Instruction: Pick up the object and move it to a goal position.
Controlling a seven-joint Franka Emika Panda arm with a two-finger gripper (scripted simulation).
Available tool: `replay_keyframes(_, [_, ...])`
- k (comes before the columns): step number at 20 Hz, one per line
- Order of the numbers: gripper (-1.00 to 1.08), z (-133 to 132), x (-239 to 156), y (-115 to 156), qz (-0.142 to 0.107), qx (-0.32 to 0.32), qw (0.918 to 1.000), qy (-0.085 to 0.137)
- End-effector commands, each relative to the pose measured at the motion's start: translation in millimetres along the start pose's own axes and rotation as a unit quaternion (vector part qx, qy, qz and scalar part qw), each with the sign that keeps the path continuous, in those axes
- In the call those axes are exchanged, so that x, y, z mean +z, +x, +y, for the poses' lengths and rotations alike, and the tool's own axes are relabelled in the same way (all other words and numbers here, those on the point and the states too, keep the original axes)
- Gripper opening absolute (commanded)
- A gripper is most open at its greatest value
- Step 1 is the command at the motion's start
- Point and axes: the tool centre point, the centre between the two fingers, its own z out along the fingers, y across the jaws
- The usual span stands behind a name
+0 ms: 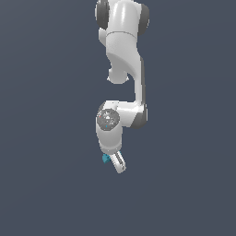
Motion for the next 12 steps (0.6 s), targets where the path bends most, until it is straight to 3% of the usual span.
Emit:
replay_keyframes(1, [-1.00, -15, -5, -1, 0.000, 0.000, 1.0000, 0.000])
replay_keyframes(12, [-1.00, -58, -17, -3, 0.000, 0.000, 1.0000, 0.000])
